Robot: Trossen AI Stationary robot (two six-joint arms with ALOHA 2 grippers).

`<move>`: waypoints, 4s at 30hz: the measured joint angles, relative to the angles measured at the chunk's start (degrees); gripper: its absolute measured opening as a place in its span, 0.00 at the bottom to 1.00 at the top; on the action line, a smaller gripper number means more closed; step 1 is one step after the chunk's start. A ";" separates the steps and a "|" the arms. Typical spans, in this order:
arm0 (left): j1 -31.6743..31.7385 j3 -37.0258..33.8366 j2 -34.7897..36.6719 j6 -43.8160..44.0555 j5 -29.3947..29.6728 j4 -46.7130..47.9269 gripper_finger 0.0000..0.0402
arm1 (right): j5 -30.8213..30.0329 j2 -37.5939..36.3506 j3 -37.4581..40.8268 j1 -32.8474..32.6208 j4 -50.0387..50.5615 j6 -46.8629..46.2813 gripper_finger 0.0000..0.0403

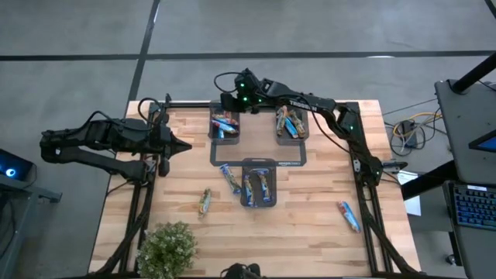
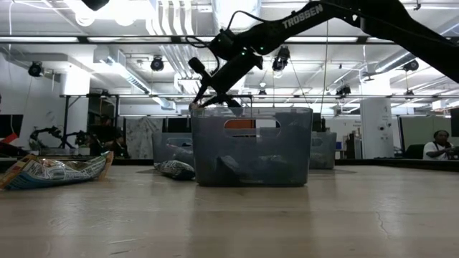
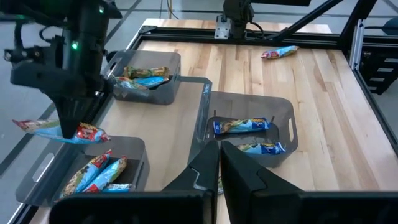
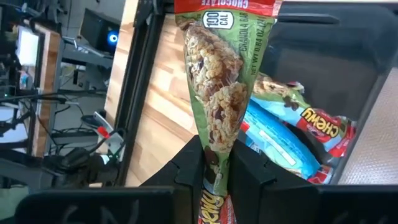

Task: Pick and place Granola Bars by type
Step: Put the red granola bar into the left black bin, then put the yellow granola bar into the right black bin

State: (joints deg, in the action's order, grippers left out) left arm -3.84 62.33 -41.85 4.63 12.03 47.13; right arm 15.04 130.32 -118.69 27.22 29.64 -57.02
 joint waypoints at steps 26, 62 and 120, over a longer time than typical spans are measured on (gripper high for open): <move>0.00 0.00 0.00 -0.51 0.07 0.02 0.00 | 4.77 2.19 1.91 -0.98 0.14 -5.42 0.28; -0.02 0.00 0.02 -0.14 0.09 0.00 0.00 | 5.00 -7.09 2.80 -2.31 0.55 11.66 0.27; -0.02 0.00 0.02 0.29 0.09 -0.02 0.00 | -1.16 -72.90 53.94 -16.47 -11.88 37.61 0.02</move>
State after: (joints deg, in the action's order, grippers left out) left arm -3.86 62.33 -41.82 4.92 12.12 47.11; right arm 13.87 57.42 -64.75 10.75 17.76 -19.41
